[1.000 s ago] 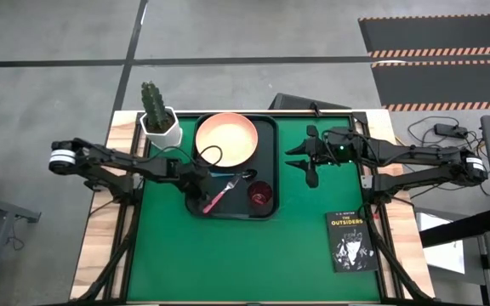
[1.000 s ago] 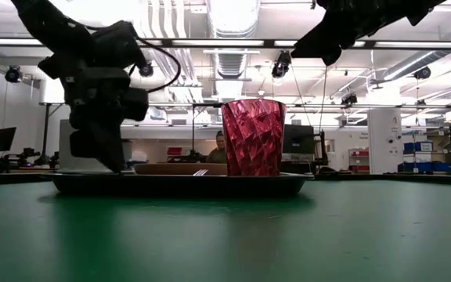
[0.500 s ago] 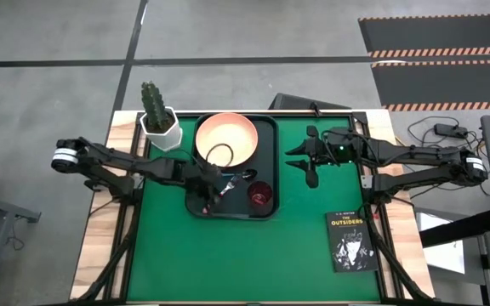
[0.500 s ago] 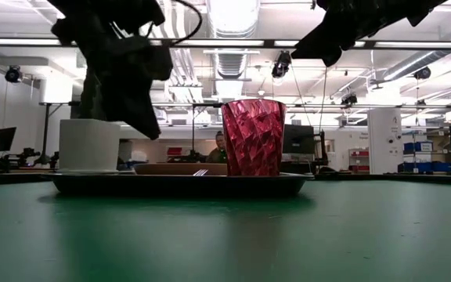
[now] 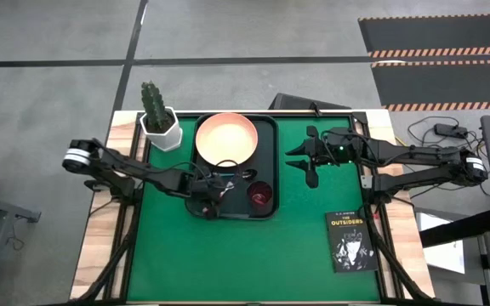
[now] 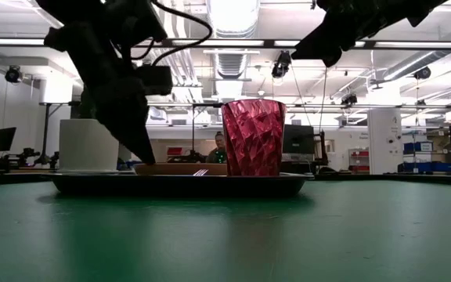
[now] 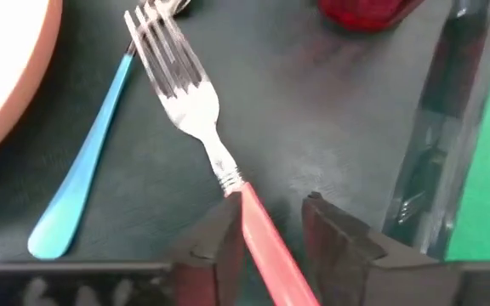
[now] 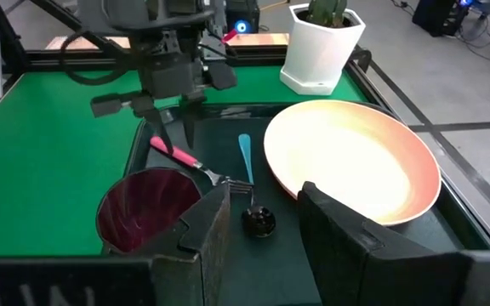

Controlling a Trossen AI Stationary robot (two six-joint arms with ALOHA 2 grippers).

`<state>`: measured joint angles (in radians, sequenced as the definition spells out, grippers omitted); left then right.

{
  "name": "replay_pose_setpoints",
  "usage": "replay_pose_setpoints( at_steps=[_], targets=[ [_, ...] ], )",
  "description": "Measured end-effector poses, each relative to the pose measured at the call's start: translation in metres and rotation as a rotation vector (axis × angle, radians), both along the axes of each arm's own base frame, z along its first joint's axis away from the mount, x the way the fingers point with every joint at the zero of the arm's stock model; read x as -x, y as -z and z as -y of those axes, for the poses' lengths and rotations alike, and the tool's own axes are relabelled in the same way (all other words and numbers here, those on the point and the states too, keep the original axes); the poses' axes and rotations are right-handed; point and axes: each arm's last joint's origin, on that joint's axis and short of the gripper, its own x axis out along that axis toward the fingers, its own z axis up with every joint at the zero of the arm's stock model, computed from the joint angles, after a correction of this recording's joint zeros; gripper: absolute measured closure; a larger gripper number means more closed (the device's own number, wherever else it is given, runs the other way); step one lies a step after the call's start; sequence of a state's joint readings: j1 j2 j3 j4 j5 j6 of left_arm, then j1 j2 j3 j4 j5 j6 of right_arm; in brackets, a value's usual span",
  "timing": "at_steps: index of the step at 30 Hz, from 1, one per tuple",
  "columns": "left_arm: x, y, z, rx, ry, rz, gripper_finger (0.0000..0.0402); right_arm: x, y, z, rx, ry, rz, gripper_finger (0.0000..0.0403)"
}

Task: Pick and place plate/cup/fork/spoon on tray
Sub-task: Put the pink fork to the bottom of the blue spoon on the black serving tray

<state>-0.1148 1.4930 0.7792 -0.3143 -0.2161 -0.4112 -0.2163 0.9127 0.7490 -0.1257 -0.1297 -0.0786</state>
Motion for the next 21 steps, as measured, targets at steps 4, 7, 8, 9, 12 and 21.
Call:
replay_pose_setpoints(
  at_steps=[4, 7, 8, 9, 12, 21],
  targets=[
    [-0.002, 0.009, 0.000, 0.010, -0.023, -0.031, 0.0257, 0.000, 0.001, 0.000, -0.001, 0.000, -0.004, 0.0277],
    [-0.004, 0.018, 0.000, 0.006, -0.024, -0.068, 0.0237, 0.000, 0.001, 0.000, -0.001, 0.000, -0.005, 0.0277],
    [-0.004, 0.021, 0.000, 0.005, -0.024, -0.078, 0.0233, 0.000, 0.001, 0.000, -0.001, 0.000, -0.005, 0.0277],
    [-0.005, 0.024, 0.000, 0.003, -0.025, -0.090, 0.0232, 0.000, 0.001, 0.000, -0.001, 0.000, -0.005, 0.0276],
    [-0.006, 0.030, 0.000, 0.001, -0.026, -0.109, 0.0235, 0.000, 0.001, 0.000, -0.001, 0.000, -0.006, 0.0273],
    [-0.005, 0.026, 0.000, -0.018, -0.035, -0.102, 0.0307, 0.000, 0.001, 0.000, -0.002, 0.000, -0.007, 0.0279]
  ],
)
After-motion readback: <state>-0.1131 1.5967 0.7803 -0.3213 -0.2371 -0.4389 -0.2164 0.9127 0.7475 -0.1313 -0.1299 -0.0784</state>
